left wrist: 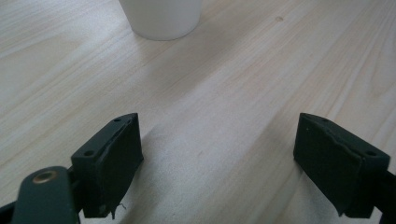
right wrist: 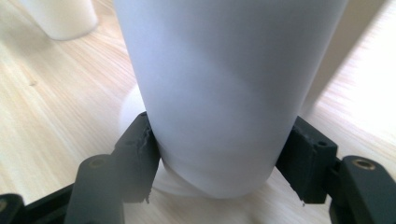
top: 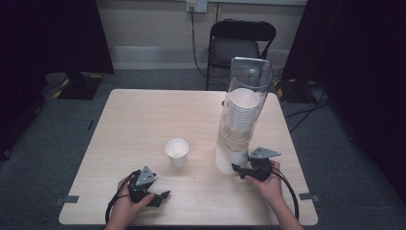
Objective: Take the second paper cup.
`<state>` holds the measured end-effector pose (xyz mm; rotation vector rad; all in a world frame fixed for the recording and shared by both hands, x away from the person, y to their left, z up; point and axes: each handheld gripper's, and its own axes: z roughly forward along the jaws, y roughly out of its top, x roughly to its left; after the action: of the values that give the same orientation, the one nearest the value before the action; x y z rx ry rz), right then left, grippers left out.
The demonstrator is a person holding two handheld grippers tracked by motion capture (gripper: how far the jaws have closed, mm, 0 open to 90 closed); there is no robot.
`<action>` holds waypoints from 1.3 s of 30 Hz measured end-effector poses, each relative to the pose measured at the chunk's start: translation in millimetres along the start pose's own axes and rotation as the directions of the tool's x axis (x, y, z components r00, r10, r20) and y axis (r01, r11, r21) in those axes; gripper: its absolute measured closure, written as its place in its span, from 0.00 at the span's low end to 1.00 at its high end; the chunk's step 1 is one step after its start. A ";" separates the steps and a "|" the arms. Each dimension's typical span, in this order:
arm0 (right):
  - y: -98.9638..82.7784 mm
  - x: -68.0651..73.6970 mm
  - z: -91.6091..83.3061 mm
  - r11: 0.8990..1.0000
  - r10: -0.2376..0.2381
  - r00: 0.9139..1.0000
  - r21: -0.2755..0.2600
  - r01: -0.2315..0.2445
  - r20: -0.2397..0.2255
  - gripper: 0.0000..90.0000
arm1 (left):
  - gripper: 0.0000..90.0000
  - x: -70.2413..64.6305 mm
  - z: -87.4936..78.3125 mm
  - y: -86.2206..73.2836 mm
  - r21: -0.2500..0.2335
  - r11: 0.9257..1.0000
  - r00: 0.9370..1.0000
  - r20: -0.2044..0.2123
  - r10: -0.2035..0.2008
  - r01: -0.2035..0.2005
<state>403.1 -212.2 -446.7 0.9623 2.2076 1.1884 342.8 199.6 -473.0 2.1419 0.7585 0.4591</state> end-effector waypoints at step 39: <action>-19.2 -31.0 -9.7 0.996 0.063 0.989 0.058 -0.071 0.138 0.39 | 0.17 -0.2 0.2 -0.1 -0.005 1.000 1.000 0.001 -0.007 0.007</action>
<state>410.0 -248.1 -456.0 1.1169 2.1310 1.0555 342.7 199.5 -473.2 2.1347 0.7633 0.4563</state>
